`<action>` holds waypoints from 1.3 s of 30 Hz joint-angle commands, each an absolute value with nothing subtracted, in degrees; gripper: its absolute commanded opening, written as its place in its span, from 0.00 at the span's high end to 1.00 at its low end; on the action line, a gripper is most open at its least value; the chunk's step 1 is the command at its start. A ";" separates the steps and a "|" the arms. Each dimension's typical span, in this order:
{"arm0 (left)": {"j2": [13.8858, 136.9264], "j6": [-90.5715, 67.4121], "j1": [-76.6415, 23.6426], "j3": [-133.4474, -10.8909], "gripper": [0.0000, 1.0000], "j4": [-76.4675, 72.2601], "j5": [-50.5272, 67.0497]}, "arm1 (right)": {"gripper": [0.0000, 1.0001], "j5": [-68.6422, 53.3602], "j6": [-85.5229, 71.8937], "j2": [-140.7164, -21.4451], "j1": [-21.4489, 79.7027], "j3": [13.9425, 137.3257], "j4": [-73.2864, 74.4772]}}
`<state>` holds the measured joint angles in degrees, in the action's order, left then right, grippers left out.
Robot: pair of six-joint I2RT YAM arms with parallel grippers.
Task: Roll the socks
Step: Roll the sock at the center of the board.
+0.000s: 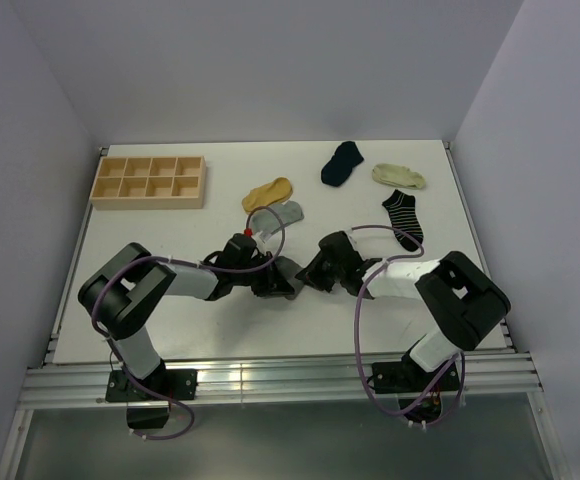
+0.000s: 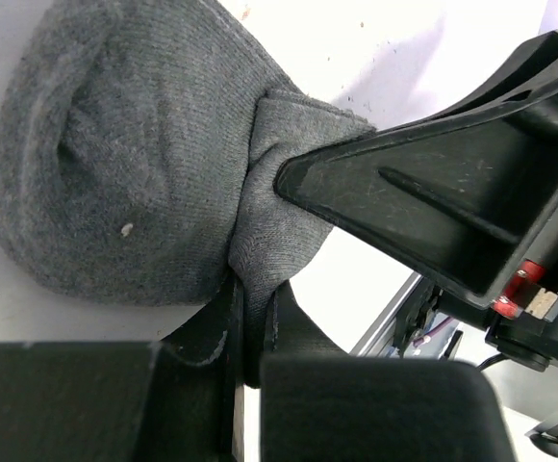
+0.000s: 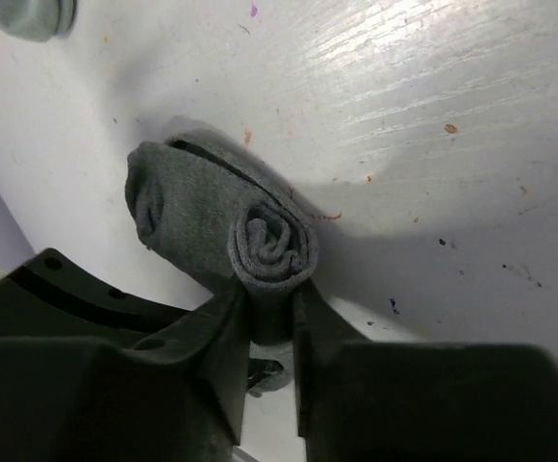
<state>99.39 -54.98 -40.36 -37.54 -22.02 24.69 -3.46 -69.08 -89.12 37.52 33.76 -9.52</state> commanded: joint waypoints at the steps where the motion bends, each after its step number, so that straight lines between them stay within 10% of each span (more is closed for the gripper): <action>1: 100.46 -54.76 -40.25 -37.27 0.98 -19.43 23.83 | 0.83 -2.20 -67.85 -90.53 37.27 35.68 -5.37; 4: 98.36 -53.44 -40.25 -37.35 0.88 -16.89 21.11 | 1.00 -2.11 -66.71 -90.61 37.27 37.35 -2.03; 18: 84.29 -36.48 -52.02 -43.32 0.42 -1.94 -11.21 | 1.00 -2.55 -62.23 -92.81 37.35 46.49 12.91; 39: 94.39 -21.89 -69.34 -49.66 0.44 -4.75 -34.54 | 1.00 -5.80 -61.43 -95.98 37.44 49.22 15.12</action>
<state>93.23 -23.92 -68.97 -47.86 -2.70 -31.64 -5.85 -62.35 -94.35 37.47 48.14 12.03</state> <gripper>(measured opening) 0.558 0.135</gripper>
